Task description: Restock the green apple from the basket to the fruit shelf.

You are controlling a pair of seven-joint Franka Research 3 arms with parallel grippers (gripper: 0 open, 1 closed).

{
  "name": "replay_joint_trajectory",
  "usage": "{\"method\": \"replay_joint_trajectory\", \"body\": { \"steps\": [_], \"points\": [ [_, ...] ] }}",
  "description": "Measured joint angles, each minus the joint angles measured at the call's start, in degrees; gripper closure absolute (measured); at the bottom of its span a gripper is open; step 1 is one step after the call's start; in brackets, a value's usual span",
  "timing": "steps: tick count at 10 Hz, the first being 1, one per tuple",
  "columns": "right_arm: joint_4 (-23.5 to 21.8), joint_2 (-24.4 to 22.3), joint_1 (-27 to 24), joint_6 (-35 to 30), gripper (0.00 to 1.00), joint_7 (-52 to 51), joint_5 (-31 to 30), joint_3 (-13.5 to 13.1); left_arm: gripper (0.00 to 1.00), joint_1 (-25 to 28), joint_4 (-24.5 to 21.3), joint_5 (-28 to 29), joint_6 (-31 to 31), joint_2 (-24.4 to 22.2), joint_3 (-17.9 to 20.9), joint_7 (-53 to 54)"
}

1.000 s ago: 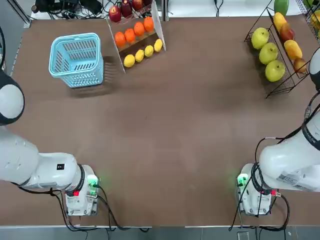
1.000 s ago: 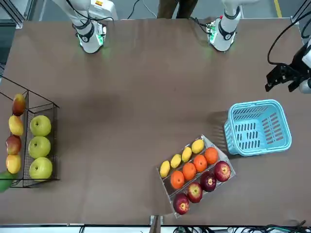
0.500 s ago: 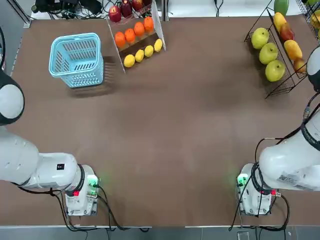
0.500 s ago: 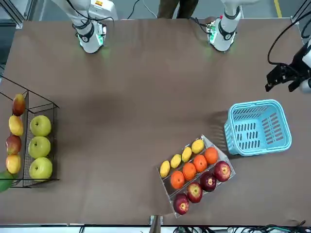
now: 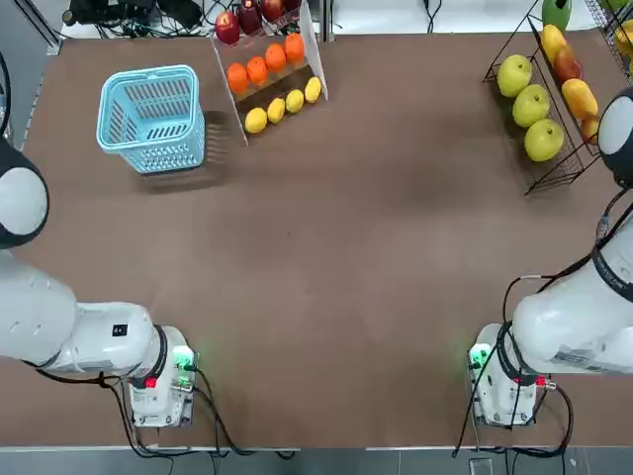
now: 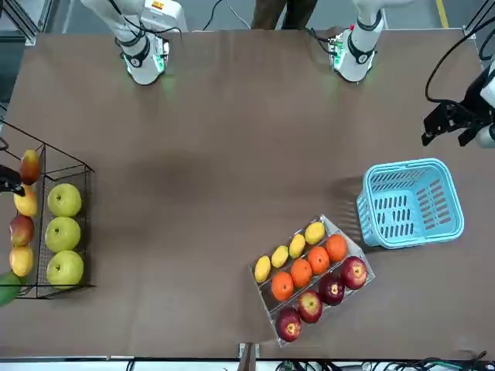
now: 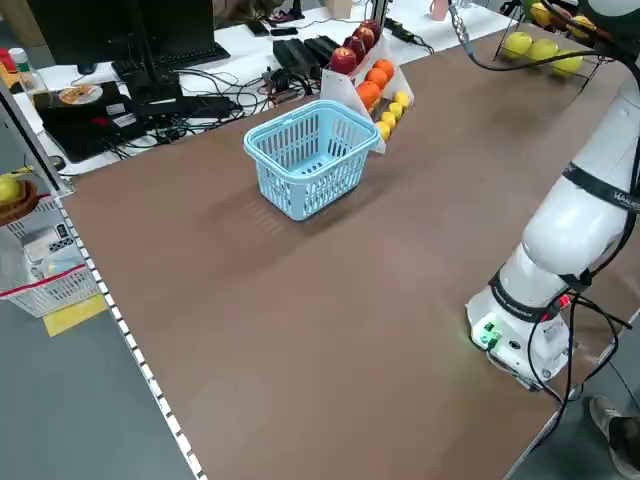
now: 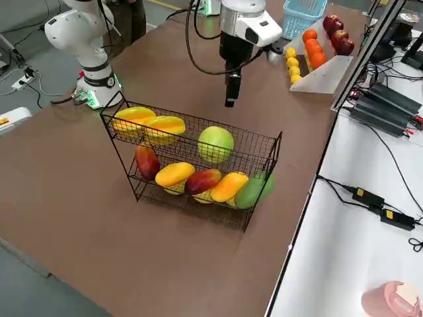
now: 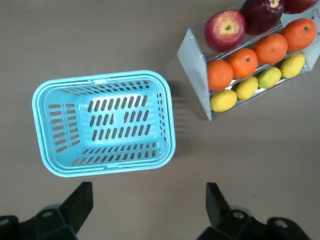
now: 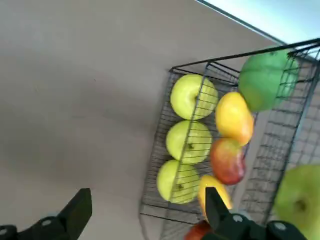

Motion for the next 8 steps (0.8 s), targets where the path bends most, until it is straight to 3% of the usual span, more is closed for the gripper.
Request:
{"method": "replay_joint_trajectory", "body": {
  "steps": [5, 8],
  "points": [
    [-8.95, -10.87, 9.17, -2.7, 0.0, 27.93, 0.75, -0.19, 0.0, 0.06, 0.02, 0.0, 0.0, 0.0, 0.02, 0.0],
    [-13.81, -16.68, 10.55, -4.36, 0.0, 32.31, 0.64, -0.28, 0.0, 0.04, 0.03, 0.0, 0.0, 0.0, 0.02, 0.0]
  ]
}}
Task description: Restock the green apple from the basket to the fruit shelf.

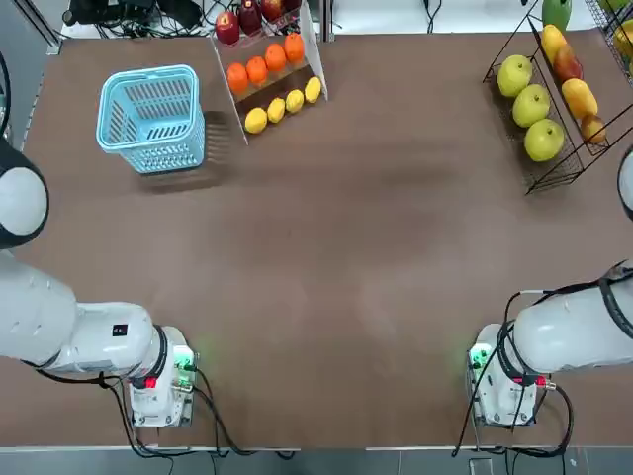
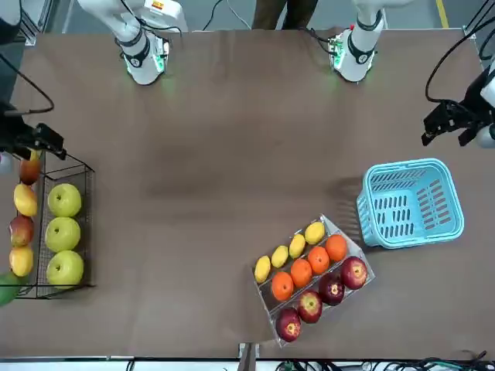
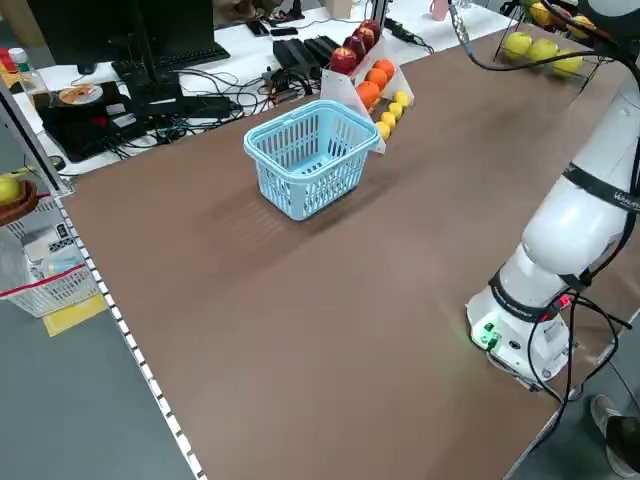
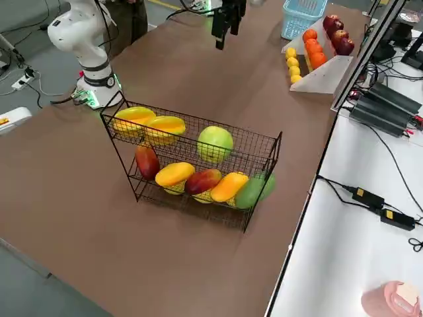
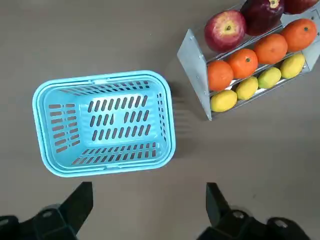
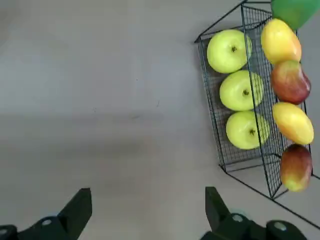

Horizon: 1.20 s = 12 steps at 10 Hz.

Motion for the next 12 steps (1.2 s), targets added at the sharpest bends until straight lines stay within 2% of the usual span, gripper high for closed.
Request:
{"method": "replay_joint_trajectory", "body": {
  "steps": [4, 6, 7, 9, 12],
  "points": [
    [-1.75, -3.88, 0.0, -0.29, 0.0, -11.69, -3.13, -0.45, 0.0, -0.07, 0.02, 0.0, 0.0, 0.0, -0.06, 0.0],
    [-1.63, -4.49, 0.0, -0.1, 0.0, -15.13, -3.48, -2.21, 0.0, -0.11, 0.02, 0.0, 0.0, 0.0, -0.14, 0.0],
    [-1.42, -4.77, -0.01, -0.33, 0.0, -12.49, -3.47, -2.5, 0.0, -0.11, 0.02, 0.0, 0.0, 0.0, -0.16, 0.0],
    [-0.21, -5.14, 0.58, -0.94, 0.0, -6.72, -3.97, -1.38, 0.0, -0.11, 0.03, 0.0, 0.0, 0.0, -0.17, 0.0],
    [-0.12, -5.14, 0.66, -1.57, 0.0, -5.39, -4.28, -1.77, 0.0, -0.11, 0.03, 0.0, 0.0, 0.0, -0.17, 0.0]
  ]
}}
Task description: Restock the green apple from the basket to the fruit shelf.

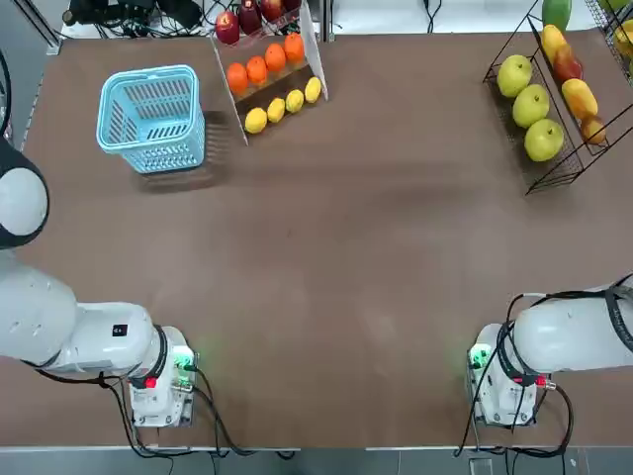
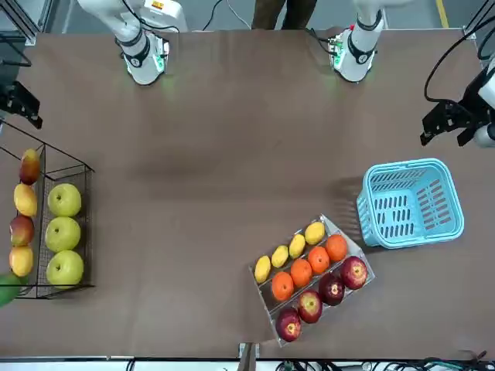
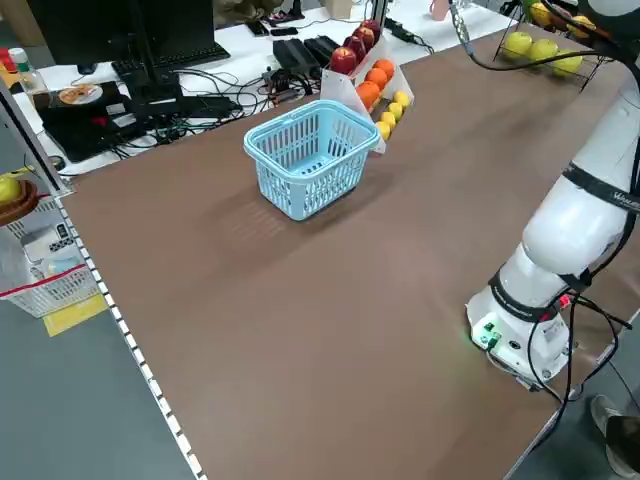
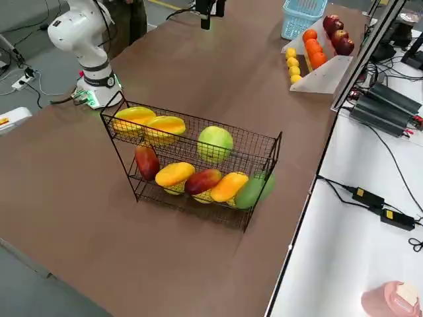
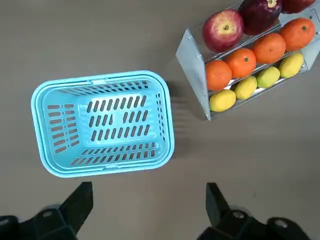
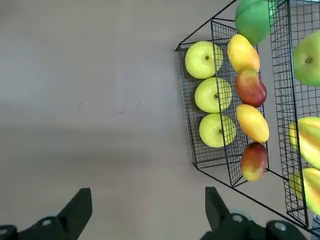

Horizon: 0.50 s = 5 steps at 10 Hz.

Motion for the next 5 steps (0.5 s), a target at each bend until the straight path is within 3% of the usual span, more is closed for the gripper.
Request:
{"method": "replay_joint_trajectory", "body": {
  "steps": [3, 5],
  "points": [
    [-1.04, 0.24, -0.01, 1.03, 0.0, 0.12, 0.53, -0.81, 0.0, 0.01, 0.0, 0.0, 0.0, 0.0, 0.0, 0.0],
    [-3.75, 0.45, 0.06, 6.0, 0.0, 0.33, 1.29, -0.75, 0.0, 0.0, 0.0, 0.51, 0.0, 0.0, 0.0, 0.0]
  ]
}}
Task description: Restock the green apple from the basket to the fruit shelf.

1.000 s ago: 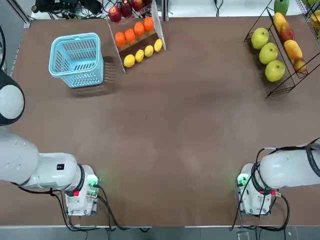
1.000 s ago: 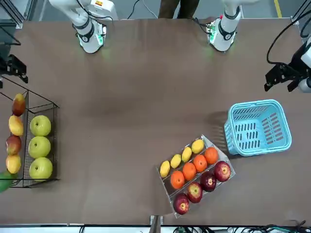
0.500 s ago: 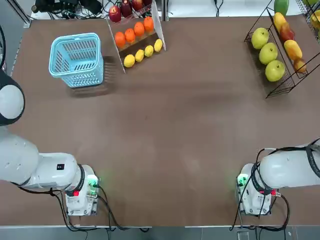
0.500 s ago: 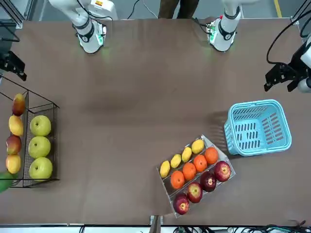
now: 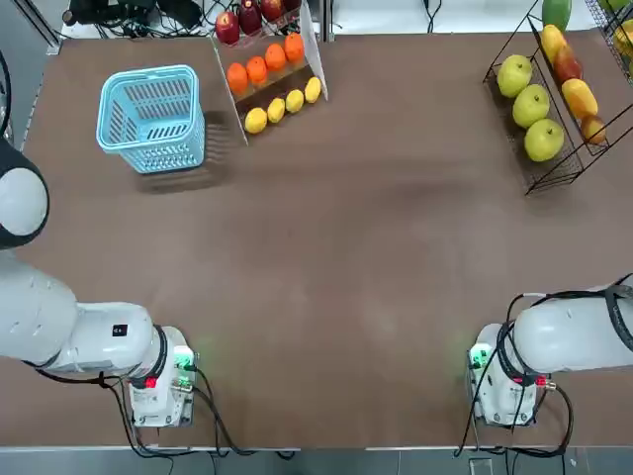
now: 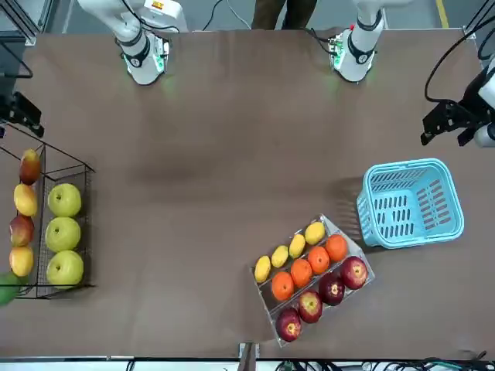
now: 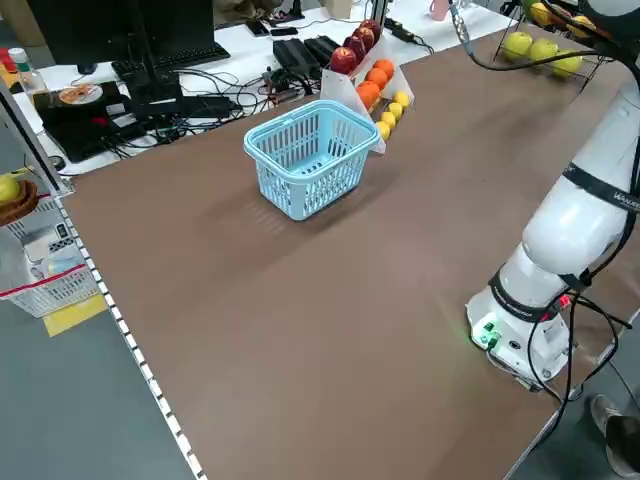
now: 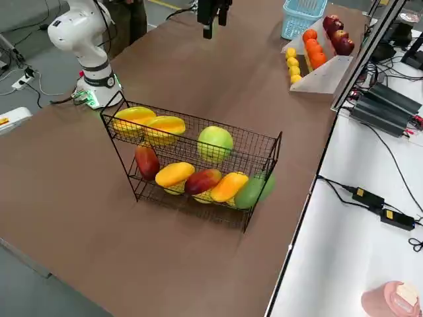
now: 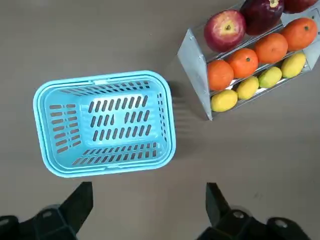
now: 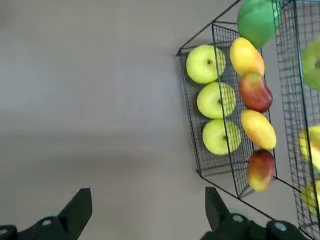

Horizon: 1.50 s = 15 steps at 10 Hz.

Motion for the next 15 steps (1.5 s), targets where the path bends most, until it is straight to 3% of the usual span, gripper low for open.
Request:
{"method": "replay_joint_trajectory", "body": {
  "steps": [3, 15],
  "points": [
    [-3.95, 0.54, 0.31, 4.73, 0.0, 0.38, 0.04, 0.08, 0.0, -0.01, 0.0, 0.06, 0.0, 0.0, -0.21, 0.0],
    [-2.51, -0.03, 1.17, 4.19, 0.0, 2.81, 0.05, 0.5, 0.0, 0.07, 0.25, 0.07, -0.09, 0.0, -0.65, 0.18]
  ]
}}
